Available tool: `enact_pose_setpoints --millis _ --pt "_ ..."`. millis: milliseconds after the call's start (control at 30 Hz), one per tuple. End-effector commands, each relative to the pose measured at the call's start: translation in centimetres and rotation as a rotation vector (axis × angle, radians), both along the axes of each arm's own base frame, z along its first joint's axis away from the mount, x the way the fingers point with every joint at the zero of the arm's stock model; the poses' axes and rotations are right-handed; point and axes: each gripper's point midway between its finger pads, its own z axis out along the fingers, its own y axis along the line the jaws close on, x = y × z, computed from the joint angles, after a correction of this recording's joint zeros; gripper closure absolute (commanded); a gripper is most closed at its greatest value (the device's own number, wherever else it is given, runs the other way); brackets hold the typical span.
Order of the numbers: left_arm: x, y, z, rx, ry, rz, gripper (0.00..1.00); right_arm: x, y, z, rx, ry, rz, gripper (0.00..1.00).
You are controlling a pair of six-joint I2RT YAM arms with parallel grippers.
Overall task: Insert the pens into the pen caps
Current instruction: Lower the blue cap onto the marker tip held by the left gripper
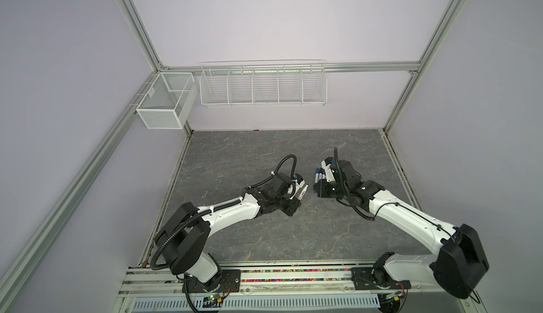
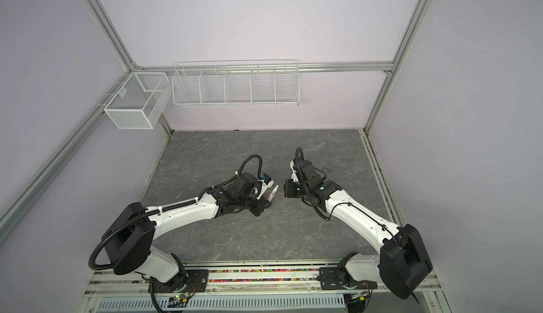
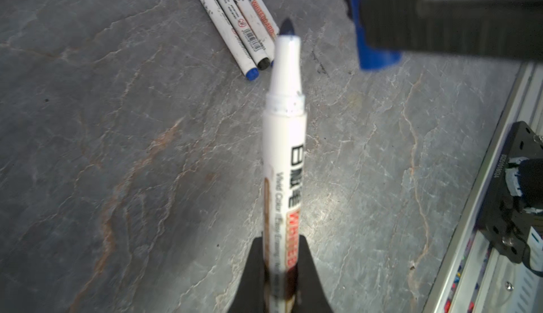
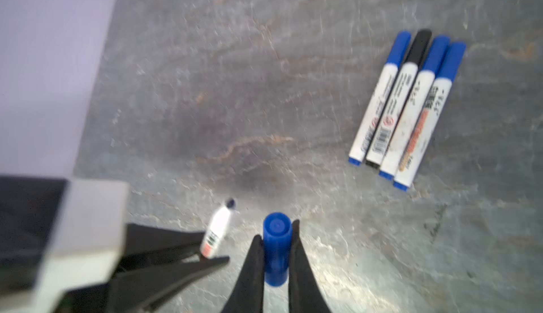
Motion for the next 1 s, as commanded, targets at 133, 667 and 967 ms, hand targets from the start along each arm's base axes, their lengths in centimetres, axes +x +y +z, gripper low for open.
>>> enact_pose_setpoints --millis 133,667,967 --pt "-0.4 -0.8 0.8 -0.001 -0.017 -0.057 1.00 1.7 1.2 1.1 0.094 -0.050 -0.017 0.91" --pt "-0.3 -0.9 0.9 -0.005 -0.023 -0.051 1.00 0.5 1.9 -1.4 0.078 0.040 0.050 0.92" --pt "0.2 -1.1 1.2 -0.009 -0.034 -0.037 1.00 -1.0 3.0 -1.1 0.129 0.075 0.137 0.92"
